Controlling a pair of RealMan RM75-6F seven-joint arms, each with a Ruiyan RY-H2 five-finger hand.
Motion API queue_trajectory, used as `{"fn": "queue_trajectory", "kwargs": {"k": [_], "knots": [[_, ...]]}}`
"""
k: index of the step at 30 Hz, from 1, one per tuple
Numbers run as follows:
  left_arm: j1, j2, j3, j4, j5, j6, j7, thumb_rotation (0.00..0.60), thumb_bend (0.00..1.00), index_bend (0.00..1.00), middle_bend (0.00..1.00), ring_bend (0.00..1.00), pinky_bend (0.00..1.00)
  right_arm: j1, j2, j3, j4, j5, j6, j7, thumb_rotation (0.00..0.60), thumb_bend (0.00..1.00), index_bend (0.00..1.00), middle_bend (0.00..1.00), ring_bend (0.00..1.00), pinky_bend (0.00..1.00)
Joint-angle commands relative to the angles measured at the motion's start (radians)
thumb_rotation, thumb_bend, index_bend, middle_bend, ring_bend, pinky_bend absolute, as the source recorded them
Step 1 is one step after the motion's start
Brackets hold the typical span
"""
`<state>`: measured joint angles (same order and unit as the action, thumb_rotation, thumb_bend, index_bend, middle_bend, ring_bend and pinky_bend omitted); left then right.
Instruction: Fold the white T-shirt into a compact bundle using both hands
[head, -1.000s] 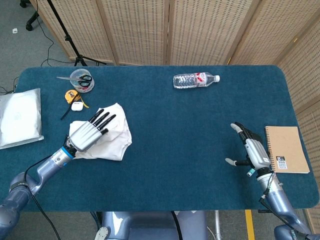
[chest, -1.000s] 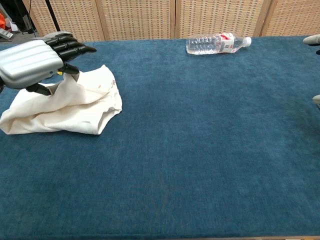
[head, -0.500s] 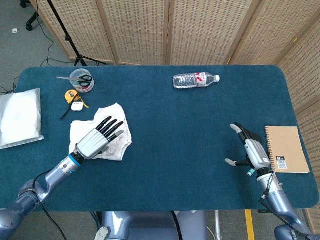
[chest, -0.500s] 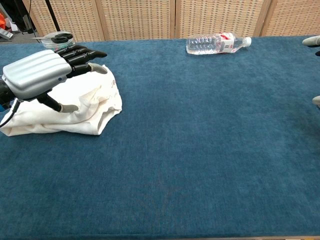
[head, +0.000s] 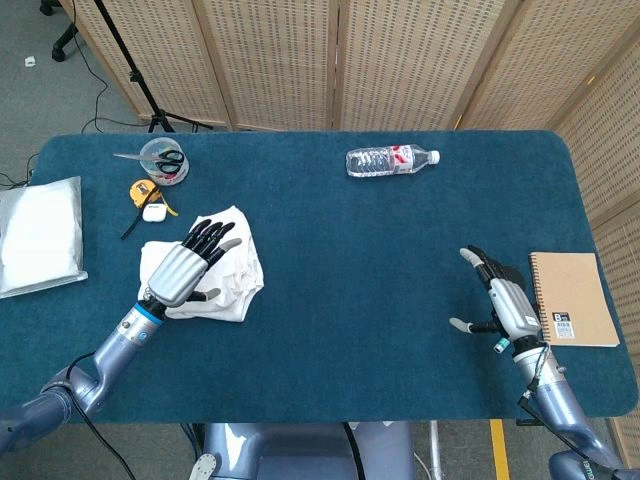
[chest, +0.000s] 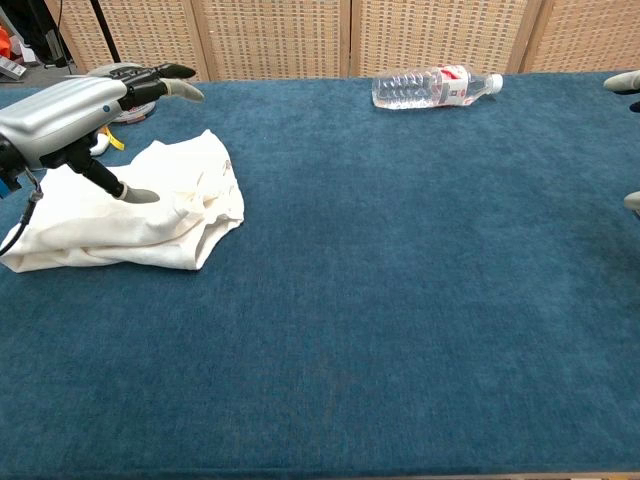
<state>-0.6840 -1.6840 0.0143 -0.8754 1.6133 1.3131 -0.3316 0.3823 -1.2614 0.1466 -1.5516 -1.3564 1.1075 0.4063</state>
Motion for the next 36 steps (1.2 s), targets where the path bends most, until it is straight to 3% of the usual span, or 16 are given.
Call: {"fn": "queue_trajectory", "kwargs": {"k": [1,11,21,28,33,36], "knots": [[-0.005,0.017,-0.009,-0.058,-0.017,-0.044,0.007,0.6,0.12,0.0,0.0,0.0,0.0,0.0,0.0,0.0,0.001,0.001,0.0,0.001,0.6,0.0,0.0,0.0,0.0,0.0],[-0.018,-0.086,-0.003,0.031,-0.006,-0.093,0.041,0.6,0.12,0.0,0.0,0.0,0.0,0.001,0.003,0.003,0.007,0.004,-0.003,0.01,0.6,0.0,0.0,0.0,0.0,0.0],[-0.01,-0.139,0.005,0.112,-0.008,-0.119,-0.032,0.6,0.1,0.0,0.0,0.0,0.0,0.003,0.003,0.003,0.009,0.003,-0.007,0.015,0.6,0.0,0.0,0.0,0.0,0.0],[-0.008,-0.106,-0.027,0.091,-0.014,-0.073,-0.084,0.6,0.03,0.0,0.0,0.0,0.0,0.001,0.006,0.001,0.005,-0.005,-0.001,0.016,0.6,0.0,0.0,0.0,0.0,0.0],[0.004,-0.002,-0.084,-0.037,-0.031,0.018,-0.098,0.6,0.0,0.0,0.0,0.0,0.0,0.002,0.004,-0.004,0.007,-0.017,0.003,0.008,0.6,0.0,0.0,0.0,0.0,0.0],[0.025,0.057,-0.123,-0.107,-0.06,0.06,-0.007,0.6,0.0,0.0,0.0,0.0,0.0,0.001,0.004,-0.006,0.006,-0.022,0.006,0.012,0.6,0.0,0.0,0.0,0.0,0.0]]}}
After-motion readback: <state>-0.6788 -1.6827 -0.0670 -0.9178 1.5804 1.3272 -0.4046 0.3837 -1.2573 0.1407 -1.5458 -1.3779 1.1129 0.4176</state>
